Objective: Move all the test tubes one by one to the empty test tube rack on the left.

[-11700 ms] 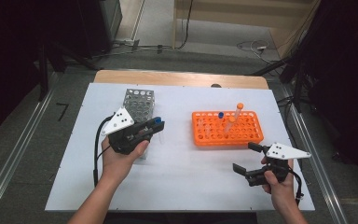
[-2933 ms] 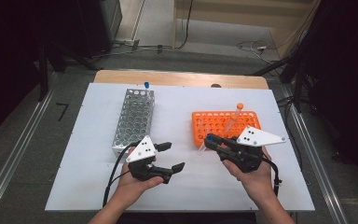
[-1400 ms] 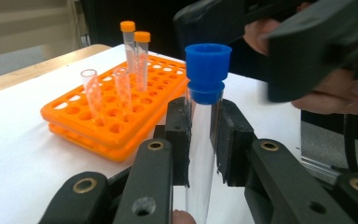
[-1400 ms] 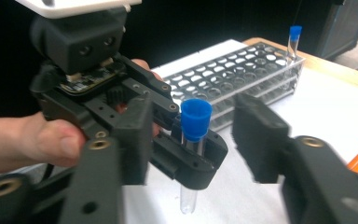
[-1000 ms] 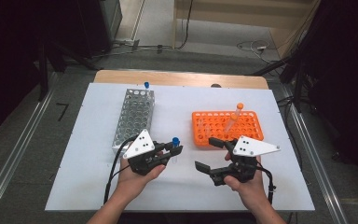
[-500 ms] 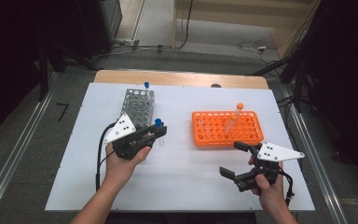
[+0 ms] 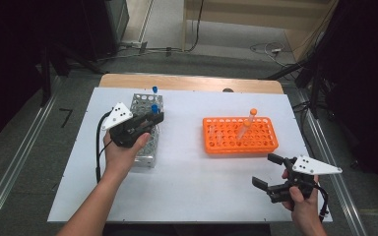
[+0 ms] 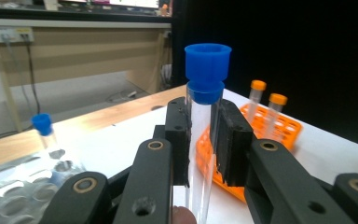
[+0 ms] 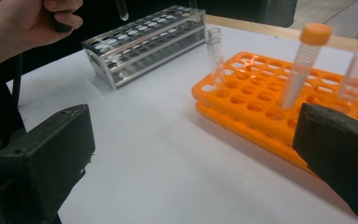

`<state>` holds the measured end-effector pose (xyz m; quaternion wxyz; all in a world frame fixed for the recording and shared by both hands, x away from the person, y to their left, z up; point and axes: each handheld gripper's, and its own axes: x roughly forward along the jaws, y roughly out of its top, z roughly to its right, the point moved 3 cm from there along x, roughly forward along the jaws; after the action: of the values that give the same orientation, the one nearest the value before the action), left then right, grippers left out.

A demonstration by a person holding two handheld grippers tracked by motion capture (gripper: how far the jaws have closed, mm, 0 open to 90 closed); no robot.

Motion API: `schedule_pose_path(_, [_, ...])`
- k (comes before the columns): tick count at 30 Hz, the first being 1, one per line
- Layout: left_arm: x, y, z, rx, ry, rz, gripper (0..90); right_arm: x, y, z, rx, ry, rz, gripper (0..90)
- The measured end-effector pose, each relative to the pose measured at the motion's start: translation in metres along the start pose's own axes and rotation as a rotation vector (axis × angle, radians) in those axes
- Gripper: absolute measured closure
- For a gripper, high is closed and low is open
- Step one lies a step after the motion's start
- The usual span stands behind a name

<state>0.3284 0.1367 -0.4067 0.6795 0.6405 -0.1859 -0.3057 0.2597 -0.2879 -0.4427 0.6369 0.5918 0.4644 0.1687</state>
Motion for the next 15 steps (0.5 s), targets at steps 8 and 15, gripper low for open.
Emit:
schedule_pose_path(8, [0.015,0.007,-0.022,-0.001,0.054,0.010,77.2,-0.005,-0.008,0.017,0.023,-0.029,0.010,0.0])
schedule_pose_path(15, [0.026,0.011,-0.039,-0.013,0.099,0.017,77.2,-0.006,-0.014,0.024,0.039,-0.041,0.007,0.0])
